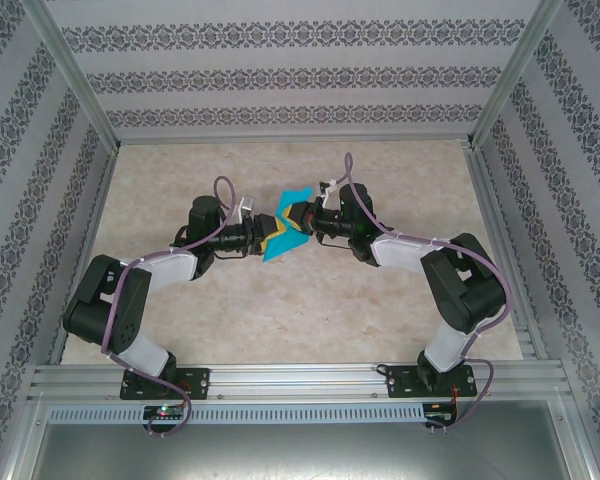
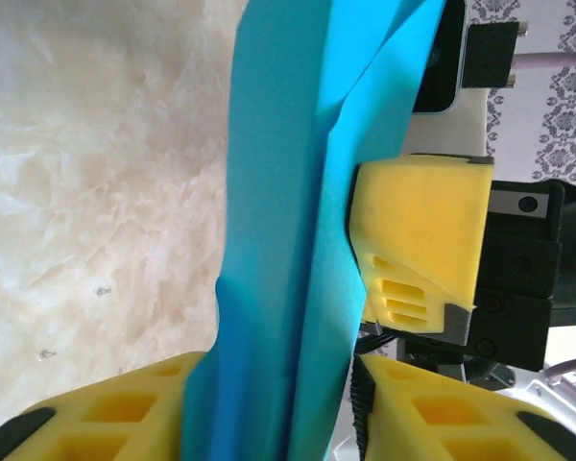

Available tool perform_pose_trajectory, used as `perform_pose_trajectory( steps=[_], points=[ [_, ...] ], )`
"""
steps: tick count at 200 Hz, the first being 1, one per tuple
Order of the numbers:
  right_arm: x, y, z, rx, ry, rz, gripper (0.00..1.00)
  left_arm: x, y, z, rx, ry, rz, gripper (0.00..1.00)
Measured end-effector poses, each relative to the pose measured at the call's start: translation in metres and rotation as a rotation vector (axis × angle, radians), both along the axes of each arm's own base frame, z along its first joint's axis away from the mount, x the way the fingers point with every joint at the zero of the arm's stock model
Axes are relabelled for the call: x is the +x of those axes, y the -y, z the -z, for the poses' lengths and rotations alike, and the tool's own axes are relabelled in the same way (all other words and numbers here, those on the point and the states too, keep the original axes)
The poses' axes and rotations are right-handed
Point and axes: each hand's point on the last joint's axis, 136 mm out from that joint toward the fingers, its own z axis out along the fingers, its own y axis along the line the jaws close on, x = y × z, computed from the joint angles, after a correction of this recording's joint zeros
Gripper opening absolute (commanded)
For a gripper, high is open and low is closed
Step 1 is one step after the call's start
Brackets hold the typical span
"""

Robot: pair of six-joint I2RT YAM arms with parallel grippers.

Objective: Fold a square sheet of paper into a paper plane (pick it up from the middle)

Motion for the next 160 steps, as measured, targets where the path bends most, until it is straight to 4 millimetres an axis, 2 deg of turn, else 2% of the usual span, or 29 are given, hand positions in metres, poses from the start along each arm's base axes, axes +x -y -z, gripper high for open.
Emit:
perform_pose_trajectory(
  steps=[24, 55, 71, 96, 128, 160],
  points=[
    [-0.003, 0.001, 0.006, -0.016, -0.025, -0.009, 0.18, 0.0, -0.001, 0.004, 0.019, 0.006, -0.001, 0.2],
    [-0.005, 0.006, 0.013, -0.063, -0.035, -0.027, 0.43, -0.002, -0.003, 0.012, 0.069, 0.011, 0.009, 0.11],
    [-0.004, 0.021, 0.016, -0.125, -0.033, -0.001, 0.53, -0.003, -0.005, 0.014, 0.116, 0.018, 0.016, 0.09],
    [-0.001, 0.053, 0.006, -0.245, 0.02, 0.077, 0.65, 0.001, -0.011, 0.011, 0.243, 0.053, 0.019, 0.08],
    [-0.002, 0.092, -0.006, -0.408, 0.096, 0.192, 0.73, 0.017, -0.042, 0.016, 0.574, 0.1, -0.033, 0.06],
    [-0.005, 0.114, 0.005, -0.529, 0.088, 0.253, 0.75, 0.016, -0.097, 0.027, 1.011, 0.093, -0.093, 0.07]
  ],
)
